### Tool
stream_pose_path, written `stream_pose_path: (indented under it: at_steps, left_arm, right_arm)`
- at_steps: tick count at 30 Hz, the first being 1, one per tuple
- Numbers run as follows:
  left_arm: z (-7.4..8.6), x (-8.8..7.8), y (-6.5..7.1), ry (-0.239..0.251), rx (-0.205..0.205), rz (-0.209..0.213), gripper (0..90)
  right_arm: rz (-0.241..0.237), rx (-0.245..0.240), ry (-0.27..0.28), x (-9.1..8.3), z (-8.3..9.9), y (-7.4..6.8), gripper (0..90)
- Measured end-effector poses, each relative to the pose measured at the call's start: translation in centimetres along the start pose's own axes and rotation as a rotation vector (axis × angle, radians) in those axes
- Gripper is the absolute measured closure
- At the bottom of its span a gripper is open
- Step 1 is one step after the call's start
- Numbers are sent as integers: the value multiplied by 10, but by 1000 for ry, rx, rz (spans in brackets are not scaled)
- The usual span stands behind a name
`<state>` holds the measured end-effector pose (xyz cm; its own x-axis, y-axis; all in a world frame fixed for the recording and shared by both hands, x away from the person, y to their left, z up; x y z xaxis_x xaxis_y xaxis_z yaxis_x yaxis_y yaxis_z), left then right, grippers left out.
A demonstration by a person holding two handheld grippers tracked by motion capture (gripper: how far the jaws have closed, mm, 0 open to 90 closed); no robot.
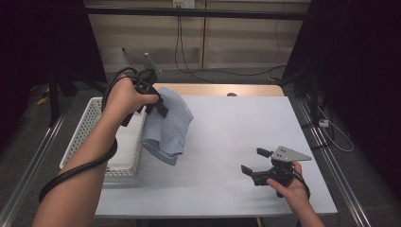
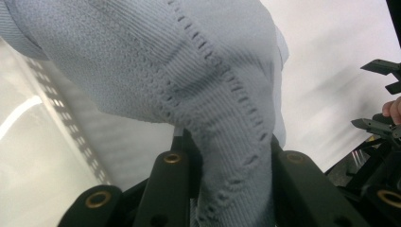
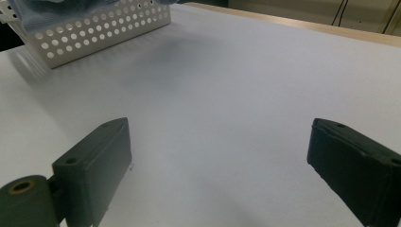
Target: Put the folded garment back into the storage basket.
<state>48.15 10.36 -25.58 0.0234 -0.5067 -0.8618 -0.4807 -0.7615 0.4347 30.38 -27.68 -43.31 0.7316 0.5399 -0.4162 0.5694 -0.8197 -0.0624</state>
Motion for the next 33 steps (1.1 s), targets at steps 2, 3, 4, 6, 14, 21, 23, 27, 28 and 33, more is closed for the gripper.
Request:
stream_pose_path:
  at_steps: [2, 3, 4, 6, 14, 21, 23, 27, 28, 33]
  left_arm:
    - [-1, -3, -1, 5, -2, 0, 745]
    - [-1, -5, -1, 5, -2, -1, 745]
    - [-1, -6, -1, 2, 0, -2, 745]
    - [-1, -8, -1, -6, -2, -4, 745]
    - [-1, -18, -3, -8, 2, -19, 745]
    - [-3, -23, -1, -17, 7, -28, 745]
    - [-4, -24, -1, -22, 11, -30, 745]
    - [-6, -25, -1, -26, 12, -32, 745]
    - [-6, -26, -1, -30, 11, -34, 746]
    - [-9, -32, -1, -28, 8, -40, 746]
  right_arm:
    - [0, 4, -1, 0, 0, 0, 69]
    - [0, 3, -2, 1, 0, 0, 68]
    - [-1, -1, -2, 1, 0, 0, 68]
    - [-4, 1, 0, 1, 0, 0, 68]
    - [-6, 4, -1, 1, 1, -1, 68]
    - [-5, 2, 1, 2, 0, 0, 68]
    - [-6, 3, 3, 1, 0, 0, 68]
    - [-8, 2, 3, 2, 0, -1, 68]
    - [-8, 1, 3, 2, 0, -1, 68]
    - [-6, 6, 5, 2, 0, 0, 68]
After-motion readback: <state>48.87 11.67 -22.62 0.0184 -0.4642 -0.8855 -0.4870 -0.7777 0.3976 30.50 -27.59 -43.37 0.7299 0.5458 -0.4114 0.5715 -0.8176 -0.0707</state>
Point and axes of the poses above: each handheld gripper's, and its own axes: x roughly forward along the jaws, z roughly out of its underside, y roughly to its right, the point moved 1 cm from there along x, roughly forward along the jaws, and after that the axes turned 6 degrees about z, right-handed, at the moved point
